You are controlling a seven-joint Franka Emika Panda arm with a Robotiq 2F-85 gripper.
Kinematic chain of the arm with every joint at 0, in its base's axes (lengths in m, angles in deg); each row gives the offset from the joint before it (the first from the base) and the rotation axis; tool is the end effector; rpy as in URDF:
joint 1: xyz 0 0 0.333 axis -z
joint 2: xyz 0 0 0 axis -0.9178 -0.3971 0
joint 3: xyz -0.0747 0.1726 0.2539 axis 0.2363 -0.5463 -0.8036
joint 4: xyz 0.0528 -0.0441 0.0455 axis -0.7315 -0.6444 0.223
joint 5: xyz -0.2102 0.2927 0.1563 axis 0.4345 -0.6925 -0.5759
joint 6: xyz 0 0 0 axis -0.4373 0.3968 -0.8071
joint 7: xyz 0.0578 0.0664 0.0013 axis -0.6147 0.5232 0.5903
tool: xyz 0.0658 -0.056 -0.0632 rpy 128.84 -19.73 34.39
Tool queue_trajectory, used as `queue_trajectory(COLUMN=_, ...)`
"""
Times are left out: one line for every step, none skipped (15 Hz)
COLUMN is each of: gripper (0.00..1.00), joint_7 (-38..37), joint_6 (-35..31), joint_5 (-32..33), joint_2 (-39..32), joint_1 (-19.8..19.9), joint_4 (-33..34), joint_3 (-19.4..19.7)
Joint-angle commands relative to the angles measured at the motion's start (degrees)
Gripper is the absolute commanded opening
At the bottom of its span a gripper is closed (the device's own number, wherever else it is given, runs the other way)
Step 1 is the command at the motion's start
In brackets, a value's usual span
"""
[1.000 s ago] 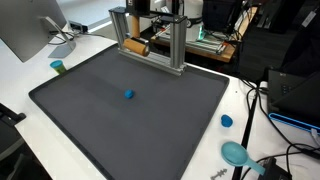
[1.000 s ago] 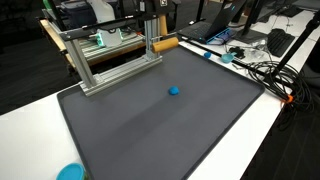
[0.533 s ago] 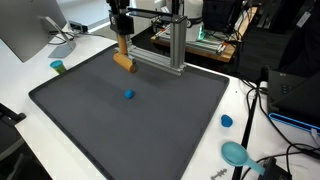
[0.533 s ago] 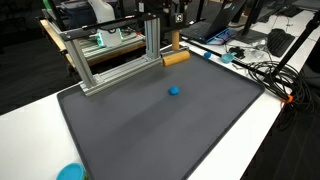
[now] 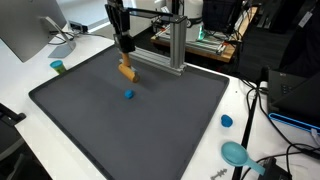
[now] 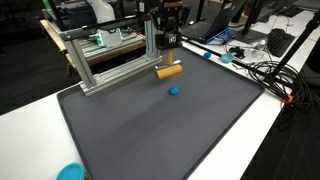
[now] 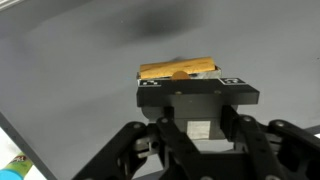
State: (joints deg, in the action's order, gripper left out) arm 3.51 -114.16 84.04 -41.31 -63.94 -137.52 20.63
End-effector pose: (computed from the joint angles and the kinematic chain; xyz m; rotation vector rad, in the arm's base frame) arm 0.5731 -0.0135 0.4027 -3.0778 0.5717 -0.1475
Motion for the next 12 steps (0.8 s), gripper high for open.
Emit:
queue_trajectory(gripper=0.22, joint_7=-0.47, joint_6=-2.89, joint_5=0.52, joint_2=-3.30, joint_1=-1.58, joint_4=2.52, joint_3=0.89)
queue_trajectory(gripper=0.22, joint_7=-0.83, joint_6=-3.45, joint_5=1.08, joint_2=-3.96, joint_1=-1.97, joint_4=2.87, joint_3=0.92)
queue_trajectory(gripper=0.22, joint_7=-1.22, joint_6=-4.08, joint_5=1.81, joint_2=-4.50, joint_1=-2.35, joint_4=3.09, joint_3=1.05)
queue_trajectory(gripper=0.22, joint_7=-1.32, joint_6=-4.29, joint_5=2.10, joint_2=-5.01, joint_1=-2.71, joint_4=3.38, joint_3=1.11)
queue_trajectory(gripper=0.22, joint_7=-1.17, joint_6=-4.80, joint_5=2.29, joint_2=-5.45, joint_1=-3.05, joint_4=3.52, joint_3=1.12)
queue_trajectory(gripper=0.22, joint_7=-1.52, joint_6=-5.26, joint_5=2.91, joint_2=-5.86, joint_1=-3.41, joint_4=3.66, joint_3=1.24)
queue_trajectory(gripper=0.22, joint_7=-1.61, joint_6=-5.43, joint_5=3.35, joint_2=-6.16, joint_1=-3.68, joint_4=3.78, joint_3=1.36)
queue_trajectory(gripper=0.22, joint_7=-1.76, joint_6=-5.71, joint_5=3.76, joint_2=-6.29, joint_1=-3.88, joint_4=3.74, joint_3=1.53)
queue_trajectory(gripper=0.22, joint_7=-1.65, joint_6=-6.03, joint_5=3.74, joint_2=-6.15, joint_1=-3.95, joint_4=3.40, joint_3=1.65)
queue_trajectory(gripper=0.22, joint_7=-1.49, joint_6=-6.14, joint_5=3.65, joint_2=-5.96, joint_1=-3.99, joint_4=3.08, joint_3=1.77)
queue_trajectory(gripper=0.22, joint_7=-1.25, joint_6=-6.91, joint_5=3.12, joint_2=-5.58, joint_1=-3.88, joint_4=2.48, joint_3=1.82)
queue_trajectory(gripper=0.22, joint_7=-0.65, joint_6=-7.70, joint_5=2.34, joint_2=-4.97, joint_1=-3.67, joint_4=1.60, joint_3=1.81)
